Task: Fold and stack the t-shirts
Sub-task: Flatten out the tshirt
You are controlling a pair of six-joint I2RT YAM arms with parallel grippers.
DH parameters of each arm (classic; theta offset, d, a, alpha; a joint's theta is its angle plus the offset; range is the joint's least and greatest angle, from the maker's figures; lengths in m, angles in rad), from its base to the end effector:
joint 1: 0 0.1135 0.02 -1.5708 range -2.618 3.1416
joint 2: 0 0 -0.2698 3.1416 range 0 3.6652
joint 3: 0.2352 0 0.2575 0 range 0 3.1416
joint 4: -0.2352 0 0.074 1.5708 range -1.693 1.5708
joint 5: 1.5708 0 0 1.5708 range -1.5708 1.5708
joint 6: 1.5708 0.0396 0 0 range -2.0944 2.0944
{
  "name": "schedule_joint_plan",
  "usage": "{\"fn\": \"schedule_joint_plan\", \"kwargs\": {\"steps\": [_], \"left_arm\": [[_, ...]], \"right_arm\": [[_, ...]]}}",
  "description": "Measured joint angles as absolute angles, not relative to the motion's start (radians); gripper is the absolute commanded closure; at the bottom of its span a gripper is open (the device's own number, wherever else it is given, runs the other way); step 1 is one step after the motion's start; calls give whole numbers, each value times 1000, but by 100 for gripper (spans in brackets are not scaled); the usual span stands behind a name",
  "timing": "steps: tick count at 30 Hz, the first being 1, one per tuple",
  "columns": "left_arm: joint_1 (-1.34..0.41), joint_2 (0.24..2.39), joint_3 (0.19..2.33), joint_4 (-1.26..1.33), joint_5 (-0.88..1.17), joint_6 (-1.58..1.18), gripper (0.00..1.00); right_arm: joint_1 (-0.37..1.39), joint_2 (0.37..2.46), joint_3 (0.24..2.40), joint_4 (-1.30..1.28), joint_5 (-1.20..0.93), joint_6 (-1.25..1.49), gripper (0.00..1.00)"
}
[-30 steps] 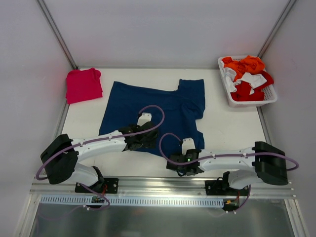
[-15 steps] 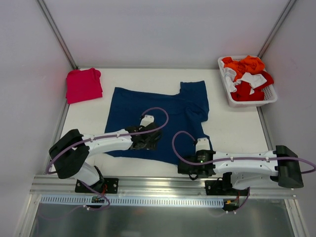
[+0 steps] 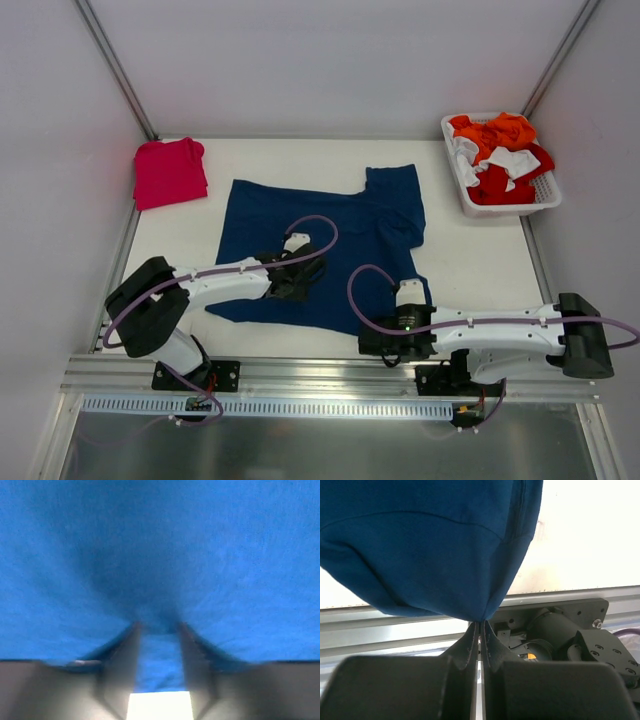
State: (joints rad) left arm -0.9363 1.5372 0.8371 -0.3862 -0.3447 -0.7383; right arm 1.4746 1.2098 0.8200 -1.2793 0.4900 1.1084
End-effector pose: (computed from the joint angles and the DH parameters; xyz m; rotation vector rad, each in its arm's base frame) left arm 0.1844 -0.2280 0.1692 0.1436 2.5603 -0.1717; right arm 0.0347 0.1659 0.2178 -0.5204 2.6295 -0.3115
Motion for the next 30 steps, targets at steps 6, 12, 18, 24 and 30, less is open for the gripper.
{"fn": "schedule_joint_plan", "kwargs": {"steps": [6,12,18,24,30], "left_arm": [[-908,1537,807,-348,-290,-759,100],[-901,1548,809,-324,-265,-774,100],[-872,1557,800,-260,-207,-787,100],[-797,1537,753,-176,-110,-801,100],[-762,1521,723,-135,-55,-801,100]], "right_arm": [[1482,1179,821,-1286,491,1129,99],[1485,1180,821,-1288,491,1138,99],[1514,1186,821,-1288,484,1166,99],[1578,1161,821,-1289,455,1236,99],[1621,1091,822,-1290,409,1275,99]]}}
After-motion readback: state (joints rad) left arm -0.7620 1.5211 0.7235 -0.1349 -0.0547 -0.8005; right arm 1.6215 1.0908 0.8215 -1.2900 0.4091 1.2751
